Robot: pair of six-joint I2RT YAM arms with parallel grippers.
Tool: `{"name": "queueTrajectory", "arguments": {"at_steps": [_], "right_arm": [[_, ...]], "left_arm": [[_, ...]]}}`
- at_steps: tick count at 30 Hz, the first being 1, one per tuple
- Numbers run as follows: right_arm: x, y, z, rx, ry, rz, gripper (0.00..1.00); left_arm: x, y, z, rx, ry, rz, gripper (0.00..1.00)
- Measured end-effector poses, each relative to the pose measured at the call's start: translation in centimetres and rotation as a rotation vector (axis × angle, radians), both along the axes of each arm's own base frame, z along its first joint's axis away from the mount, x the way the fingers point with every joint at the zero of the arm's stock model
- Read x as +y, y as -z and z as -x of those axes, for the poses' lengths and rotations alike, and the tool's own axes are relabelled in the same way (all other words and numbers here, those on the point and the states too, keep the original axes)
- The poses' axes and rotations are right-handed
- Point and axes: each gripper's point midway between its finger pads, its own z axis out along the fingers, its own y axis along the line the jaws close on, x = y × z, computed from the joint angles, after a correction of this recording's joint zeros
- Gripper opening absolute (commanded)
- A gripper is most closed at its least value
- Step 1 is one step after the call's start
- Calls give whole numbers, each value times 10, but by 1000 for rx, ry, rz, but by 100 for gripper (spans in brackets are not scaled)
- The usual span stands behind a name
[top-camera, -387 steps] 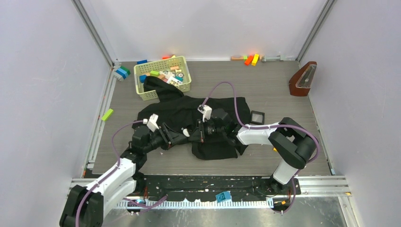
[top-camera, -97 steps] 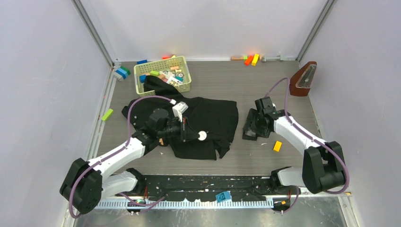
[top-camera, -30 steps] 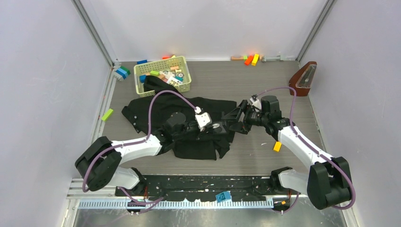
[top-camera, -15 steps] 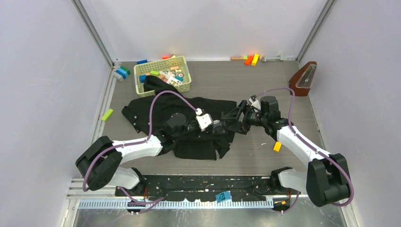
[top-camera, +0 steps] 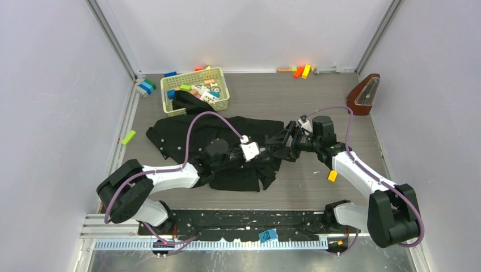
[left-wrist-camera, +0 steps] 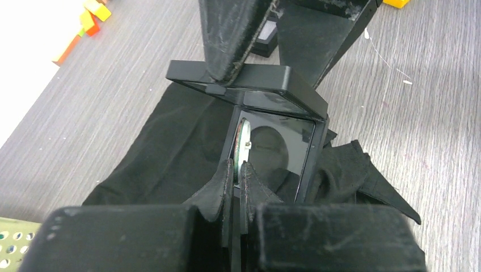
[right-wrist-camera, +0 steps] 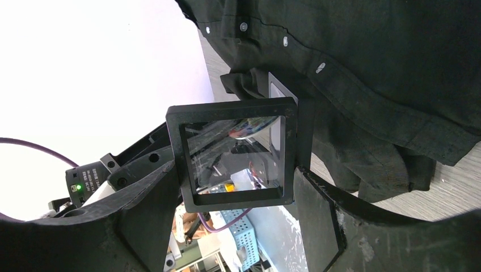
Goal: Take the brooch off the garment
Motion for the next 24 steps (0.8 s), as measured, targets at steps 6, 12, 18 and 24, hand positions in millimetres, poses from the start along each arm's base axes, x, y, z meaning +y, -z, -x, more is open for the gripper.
{"name": "queueTrajectory", "arguments": {"at_steps": [6,12,18,24], "right_arm": [[0,3,1,12,2,1,33],[-2,7,1,17,14,12,32],[-2,21,-3,37,17,34,31],[-4,46,0,72,16,61,31]], "left_arm": [[-5,10,3,-6,15,-30,6],[-9,13,7,-1,40,-59,14],[-20,28,12,53,92,-107,13],[-25,49,17,130,125,-148,14]]}}
